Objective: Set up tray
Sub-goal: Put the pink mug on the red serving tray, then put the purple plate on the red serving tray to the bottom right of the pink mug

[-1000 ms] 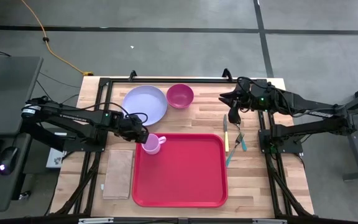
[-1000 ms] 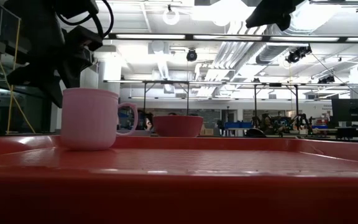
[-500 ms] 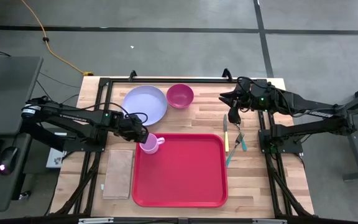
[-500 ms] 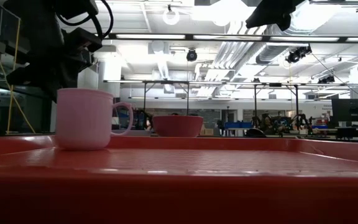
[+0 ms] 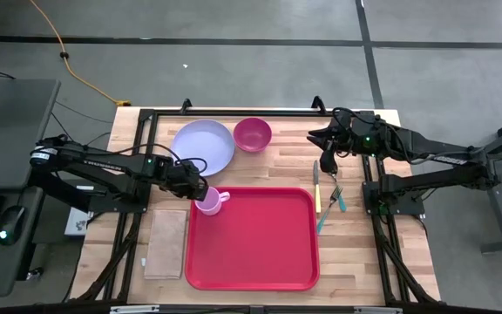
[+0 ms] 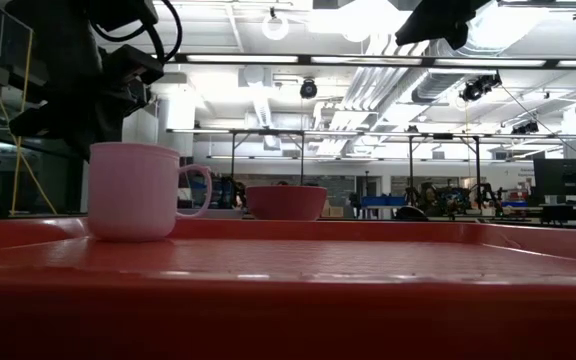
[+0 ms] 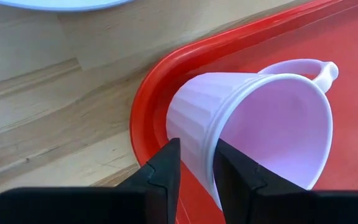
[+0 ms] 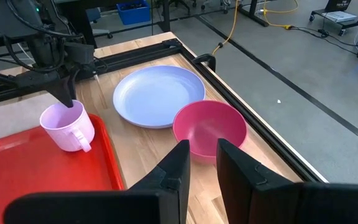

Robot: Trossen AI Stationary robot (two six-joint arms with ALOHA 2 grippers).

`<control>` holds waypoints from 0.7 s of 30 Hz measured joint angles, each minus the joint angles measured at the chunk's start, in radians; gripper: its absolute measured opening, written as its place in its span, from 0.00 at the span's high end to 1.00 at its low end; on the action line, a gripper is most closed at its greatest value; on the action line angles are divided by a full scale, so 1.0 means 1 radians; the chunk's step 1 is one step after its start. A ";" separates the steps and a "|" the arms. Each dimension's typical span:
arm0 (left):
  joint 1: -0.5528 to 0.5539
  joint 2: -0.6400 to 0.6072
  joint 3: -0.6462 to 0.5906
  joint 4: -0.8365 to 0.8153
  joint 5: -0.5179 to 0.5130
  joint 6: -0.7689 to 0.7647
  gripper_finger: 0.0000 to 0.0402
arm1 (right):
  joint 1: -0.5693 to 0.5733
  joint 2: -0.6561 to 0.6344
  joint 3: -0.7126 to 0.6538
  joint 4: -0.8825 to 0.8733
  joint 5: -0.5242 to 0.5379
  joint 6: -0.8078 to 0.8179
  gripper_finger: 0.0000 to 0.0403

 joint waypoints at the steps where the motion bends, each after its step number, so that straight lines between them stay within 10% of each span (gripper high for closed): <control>1: 0.000 0.000 0.000 -0.001 0.000 0.000 0.71 | 0.000 0.000 0.000 0.000 0.000 0.000 0.86; 21: 0.000 -0.038 0.000 -0.023 0.013 0.000 0.72 | 0.000 0.000 -0.001 -0.011 0.000 0.000 0.86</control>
